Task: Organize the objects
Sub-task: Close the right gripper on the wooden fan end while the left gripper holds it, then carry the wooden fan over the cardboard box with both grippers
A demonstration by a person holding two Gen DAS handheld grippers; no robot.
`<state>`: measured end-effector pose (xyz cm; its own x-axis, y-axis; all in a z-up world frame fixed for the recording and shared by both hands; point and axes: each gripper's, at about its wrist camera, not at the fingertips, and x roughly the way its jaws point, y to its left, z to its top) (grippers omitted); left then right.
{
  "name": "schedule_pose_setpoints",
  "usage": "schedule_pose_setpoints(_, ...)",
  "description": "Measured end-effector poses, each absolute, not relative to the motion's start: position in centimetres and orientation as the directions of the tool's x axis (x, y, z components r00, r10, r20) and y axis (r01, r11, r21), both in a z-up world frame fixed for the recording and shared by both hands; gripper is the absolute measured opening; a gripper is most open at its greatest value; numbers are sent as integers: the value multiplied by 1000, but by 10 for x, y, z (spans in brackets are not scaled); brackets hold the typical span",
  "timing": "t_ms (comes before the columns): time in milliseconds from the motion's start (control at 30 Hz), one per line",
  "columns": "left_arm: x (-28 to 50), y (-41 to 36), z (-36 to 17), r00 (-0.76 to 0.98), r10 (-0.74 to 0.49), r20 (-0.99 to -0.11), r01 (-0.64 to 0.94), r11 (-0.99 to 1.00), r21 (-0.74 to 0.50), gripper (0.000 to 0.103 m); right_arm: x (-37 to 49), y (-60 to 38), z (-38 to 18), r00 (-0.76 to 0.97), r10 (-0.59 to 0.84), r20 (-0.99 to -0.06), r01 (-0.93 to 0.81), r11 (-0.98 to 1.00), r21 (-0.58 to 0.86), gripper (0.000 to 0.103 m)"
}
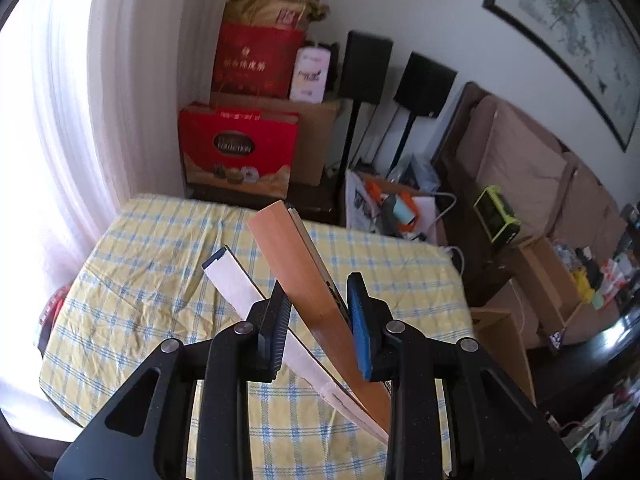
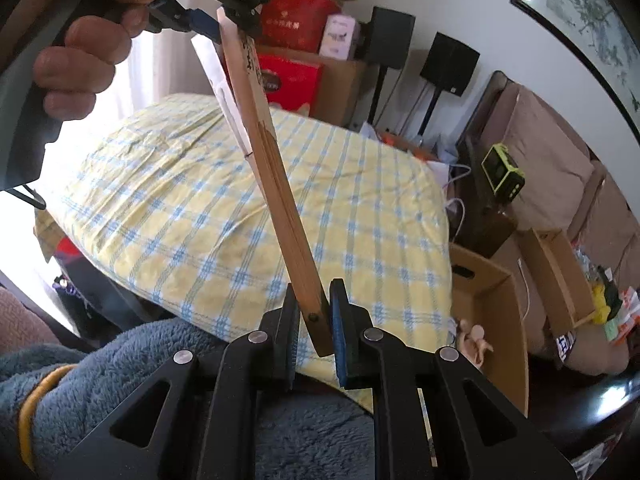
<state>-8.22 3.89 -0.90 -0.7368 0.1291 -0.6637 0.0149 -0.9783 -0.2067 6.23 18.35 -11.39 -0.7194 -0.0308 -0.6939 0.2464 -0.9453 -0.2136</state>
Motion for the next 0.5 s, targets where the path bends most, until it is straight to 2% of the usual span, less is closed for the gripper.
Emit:
schedule_pose_setpoints(200,-75,54,9,-772,112,-626,-7,-986,-168,27,65,197,-101,-730,-62,-681,235,-958,-164,12)
schedule_pose_setpoints(500,-78,104,32,-793,146,-591,-106,-989,-102,27,66,219,-89,-755,-23,-655,189,-964,-184,12)
